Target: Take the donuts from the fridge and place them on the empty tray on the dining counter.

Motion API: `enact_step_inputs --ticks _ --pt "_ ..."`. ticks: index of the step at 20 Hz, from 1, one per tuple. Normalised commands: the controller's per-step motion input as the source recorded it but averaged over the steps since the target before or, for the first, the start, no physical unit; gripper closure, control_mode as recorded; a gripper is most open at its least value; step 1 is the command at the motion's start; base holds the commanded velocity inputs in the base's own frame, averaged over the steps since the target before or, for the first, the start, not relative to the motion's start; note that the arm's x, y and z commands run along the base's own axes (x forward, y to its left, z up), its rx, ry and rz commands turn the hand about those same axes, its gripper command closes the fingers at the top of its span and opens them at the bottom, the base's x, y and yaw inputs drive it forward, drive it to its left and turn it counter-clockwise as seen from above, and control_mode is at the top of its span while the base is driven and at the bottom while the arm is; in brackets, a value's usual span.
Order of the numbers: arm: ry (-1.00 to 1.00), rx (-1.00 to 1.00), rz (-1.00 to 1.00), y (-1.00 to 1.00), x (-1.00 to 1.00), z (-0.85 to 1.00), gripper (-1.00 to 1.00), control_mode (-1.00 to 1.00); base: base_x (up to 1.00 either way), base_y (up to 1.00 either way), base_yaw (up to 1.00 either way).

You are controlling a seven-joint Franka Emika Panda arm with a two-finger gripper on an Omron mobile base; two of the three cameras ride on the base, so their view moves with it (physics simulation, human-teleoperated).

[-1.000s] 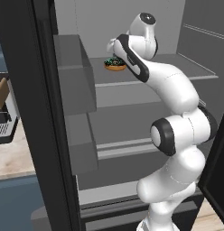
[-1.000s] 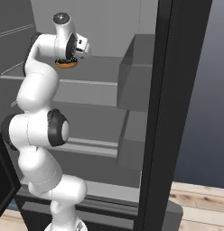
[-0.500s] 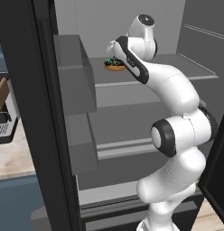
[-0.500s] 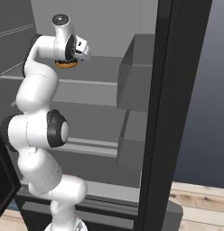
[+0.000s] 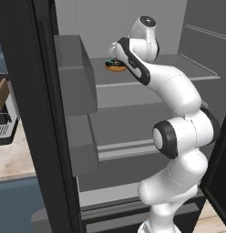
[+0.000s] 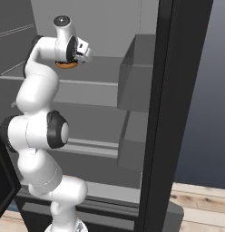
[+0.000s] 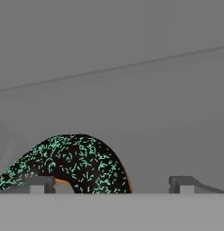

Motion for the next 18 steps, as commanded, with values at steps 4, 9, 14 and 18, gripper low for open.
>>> enact_step_inputs --ticks 4,9,14,18 --pt "0.07 0.0 -0.02 -0.06 0.0 -0.19 -1.0 -1.0 0.0 0.0 0.0" --pt "0.06 0.0 -0.01 0.03 0.0 -0.2 -1.0 -1.0 0.0 0.0 0.0" --pt "0.19 0.0 -0.03 0.11 -0.05 -0.43 -1.0 -1.0 0.0 0.0 0.0" --pt "0.27 0.0 -0.02 0.76 -0.03 -0.92 1.0 -1.0 0.0 0.0 0.0"
